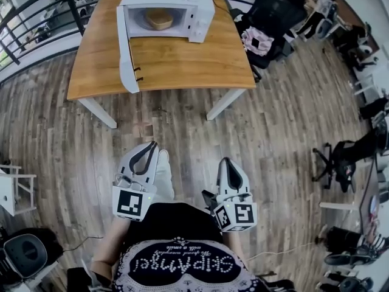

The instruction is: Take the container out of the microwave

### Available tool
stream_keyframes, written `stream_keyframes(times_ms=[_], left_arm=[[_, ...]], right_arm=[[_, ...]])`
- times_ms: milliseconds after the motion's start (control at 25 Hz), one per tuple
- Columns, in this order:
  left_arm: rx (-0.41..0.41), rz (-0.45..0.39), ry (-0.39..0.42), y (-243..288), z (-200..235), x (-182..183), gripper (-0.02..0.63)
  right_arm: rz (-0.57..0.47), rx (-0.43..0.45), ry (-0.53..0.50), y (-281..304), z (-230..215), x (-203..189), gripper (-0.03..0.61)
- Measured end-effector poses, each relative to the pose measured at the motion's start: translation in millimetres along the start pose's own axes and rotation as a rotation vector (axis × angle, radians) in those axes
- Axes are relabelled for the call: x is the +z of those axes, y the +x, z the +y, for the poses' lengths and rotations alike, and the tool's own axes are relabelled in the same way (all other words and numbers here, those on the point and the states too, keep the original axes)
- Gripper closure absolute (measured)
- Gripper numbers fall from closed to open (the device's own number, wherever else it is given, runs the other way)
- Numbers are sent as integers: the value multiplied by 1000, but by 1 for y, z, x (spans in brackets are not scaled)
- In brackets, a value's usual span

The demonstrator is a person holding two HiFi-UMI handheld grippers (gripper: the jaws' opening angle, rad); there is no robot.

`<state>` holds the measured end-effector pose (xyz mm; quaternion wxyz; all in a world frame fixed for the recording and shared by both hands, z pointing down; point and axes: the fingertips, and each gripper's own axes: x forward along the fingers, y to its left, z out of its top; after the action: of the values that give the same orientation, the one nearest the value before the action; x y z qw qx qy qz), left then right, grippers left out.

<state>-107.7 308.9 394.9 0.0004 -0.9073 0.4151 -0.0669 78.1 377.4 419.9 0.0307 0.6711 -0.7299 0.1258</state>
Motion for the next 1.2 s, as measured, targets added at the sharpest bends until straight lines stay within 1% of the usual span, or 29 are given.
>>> stream_keyframes(times_ms=[240, 320, 520, 760, 960, 1200], left_arm=[[-34, 10, -26, 49, 22, 5, 580], [-33, 5, -35, 65, 34, 9, 580], [-21, -4, -20, 100, 64, 18, 580], [-31, 5, -55, 139, 100, 17, 581], [-36, 8, -82, 159, 120, 15, 581], [-47, 1, -111, 168, 133, 14, 581]], right_arm=[[14, -27, 17, 49, -17, 16, 544], [9, -27, 18, 67, -20, 26, 544], [15, -26, -3, 116, -28, 41, 544], [22, -20, -3, 172, -31, 51, 545], [36, -16, 0, 201, -28, 52, 544], [46, -25, 4, 215, -28, 50, 545]])
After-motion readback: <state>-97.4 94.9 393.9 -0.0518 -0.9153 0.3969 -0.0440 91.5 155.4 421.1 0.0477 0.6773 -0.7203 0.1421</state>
